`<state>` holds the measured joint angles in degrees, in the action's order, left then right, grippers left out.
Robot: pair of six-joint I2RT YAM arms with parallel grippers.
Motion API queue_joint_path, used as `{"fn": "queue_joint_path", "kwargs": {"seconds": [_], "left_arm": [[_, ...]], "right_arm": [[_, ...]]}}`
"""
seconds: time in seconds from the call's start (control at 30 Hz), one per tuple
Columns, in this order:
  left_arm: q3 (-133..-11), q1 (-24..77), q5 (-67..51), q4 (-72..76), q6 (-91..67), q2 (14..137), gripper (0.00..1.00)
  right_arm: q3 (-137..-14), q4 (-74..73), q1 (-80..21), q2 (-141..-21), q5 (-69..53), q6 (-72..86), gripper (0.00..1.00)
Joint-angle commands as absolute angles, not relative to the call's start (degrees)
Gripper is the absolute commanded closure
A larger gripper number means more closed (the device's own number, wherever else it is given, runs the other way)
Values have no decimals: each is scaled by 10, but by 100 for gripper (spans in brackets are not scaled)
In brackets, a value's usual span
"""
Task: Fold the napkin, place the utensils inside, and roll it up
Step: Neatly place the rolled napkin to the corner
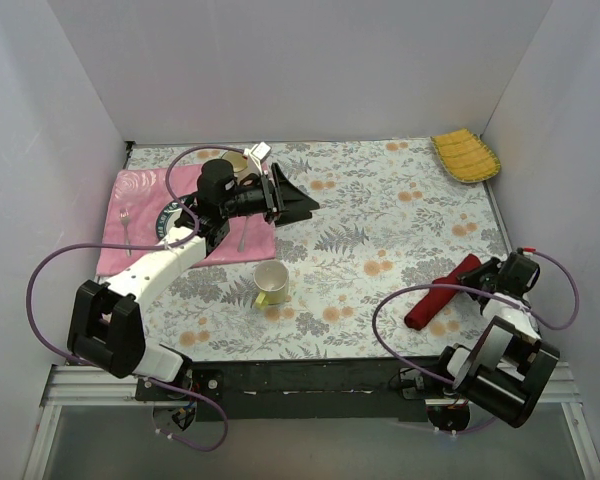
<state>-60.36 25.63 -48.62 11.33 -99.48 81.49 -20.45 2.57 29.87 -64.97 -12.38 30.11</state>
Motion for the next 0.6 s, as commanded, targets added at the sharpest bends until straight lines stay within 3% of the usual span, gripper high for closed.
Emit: {"fn": "queue_joint_path", "kwargs": {"seconds": [0.0, 0.17, 0.37, 0.47, 0.57], "left_arm": [[-602, 262, -505, 127, -998, 779, 34], [-606, 264, -505, 128, -1000, 781, 34], [-608, 265, -505, 134, -1003, 780, 34], [-603, 265, -507, 139, -1005, 776, 35], [-593, 269, -508, 141, -1005, 768, 34]], "right_arm": [[-199, -17, 366, -644, -120, 232, 87], [-220, -26, 380, -679, -140, 197, 85], [-245, -69, 380, -672, -142, 187, 42], [-258, -97, 380, -640, -113, 196, 31], [-287, -136, 378, -605, -77, 199, 27]]}}
